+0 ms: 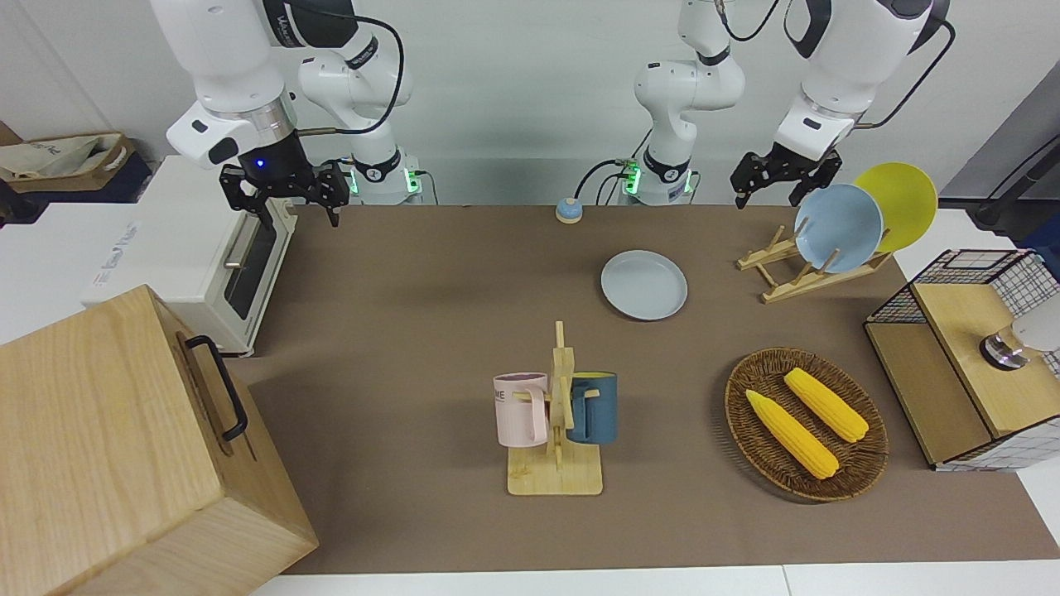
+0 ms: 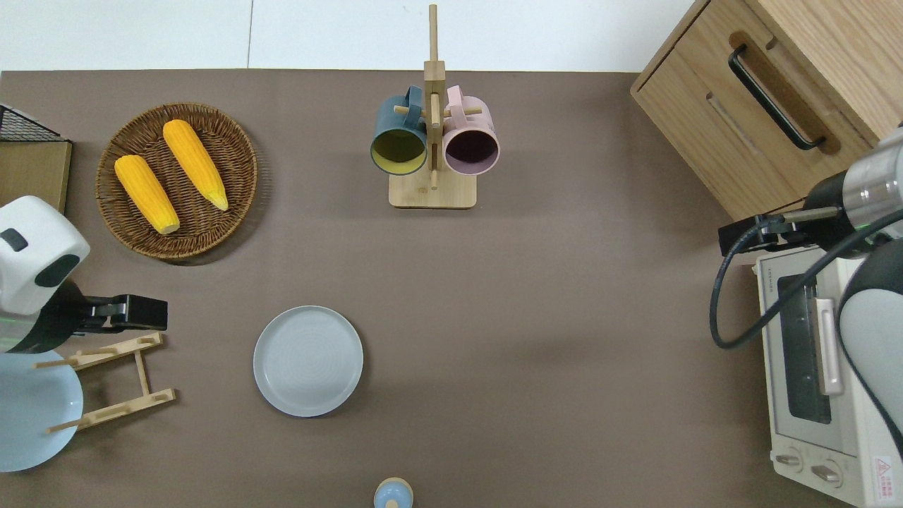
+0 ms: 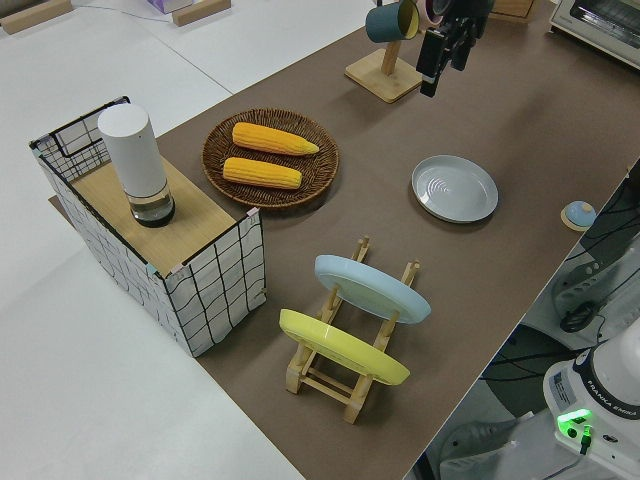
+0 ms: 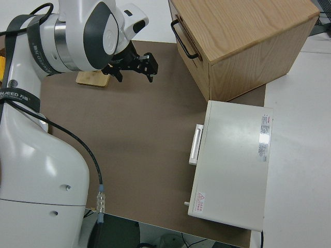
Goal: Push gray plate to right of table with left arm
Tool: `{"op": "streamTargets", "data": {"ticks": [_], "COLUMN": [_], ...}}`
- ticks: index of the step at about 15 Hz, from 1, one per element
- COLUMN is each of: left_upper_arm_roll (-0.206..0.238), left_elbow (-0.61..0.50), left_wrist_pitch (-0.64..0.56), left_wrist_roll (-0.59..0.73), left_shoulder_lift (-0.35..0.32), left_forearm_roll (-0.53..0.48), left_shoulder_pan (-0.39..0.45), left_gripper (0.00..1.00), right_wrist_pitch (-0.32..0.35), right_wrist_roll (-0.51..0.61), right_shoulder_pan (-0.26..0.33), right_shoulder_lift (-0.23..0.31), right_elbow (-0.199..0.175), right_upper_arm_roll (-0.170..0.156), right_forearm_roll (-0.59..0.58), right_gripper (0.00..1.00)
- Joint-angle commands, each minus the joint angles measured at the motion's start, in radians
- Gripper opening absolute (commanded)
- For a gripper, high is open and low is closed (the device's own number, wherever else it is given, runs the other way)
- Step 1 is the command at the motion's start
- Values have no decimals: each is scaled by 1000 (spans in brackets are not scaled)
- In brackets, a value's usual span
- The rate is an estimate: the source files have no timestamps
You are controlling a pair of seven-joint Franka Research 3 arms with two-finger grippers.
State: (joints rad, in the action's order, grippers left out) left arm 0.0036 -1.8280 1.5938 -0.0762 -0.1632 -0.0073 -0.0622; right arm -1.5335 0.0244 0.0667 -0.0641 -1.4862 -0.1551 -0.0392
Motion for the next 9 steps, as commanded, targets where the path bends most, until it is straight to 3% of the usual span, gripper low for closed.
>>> {"op": "streamTargets", "data": {"ticks": [1, 9], "left_upper_arm_roll": [1, -11], "left_elbow": [-91, -295], "left_wrist_pitch": [14, 204], "left_wrist_roll": [-13, -66], "left_shoulder_lift": [-50, -102], "left_forearm_roll": [-10, -43], "left_shoulder_pan": [-13, -42], "left_gripper": [993, 993], "right_wrist_pitch": [10, 10], "right_wrist_roll": [3, 3], "right_shoulder_pan": [1, 1], "right_shoulder_lift": [7, 6], "right_elbow": [1, 1], "right_upper_arm_roll": [0, 0], "right_forearm_roll": [7, 7], "right_gripper": [983, 983]}}
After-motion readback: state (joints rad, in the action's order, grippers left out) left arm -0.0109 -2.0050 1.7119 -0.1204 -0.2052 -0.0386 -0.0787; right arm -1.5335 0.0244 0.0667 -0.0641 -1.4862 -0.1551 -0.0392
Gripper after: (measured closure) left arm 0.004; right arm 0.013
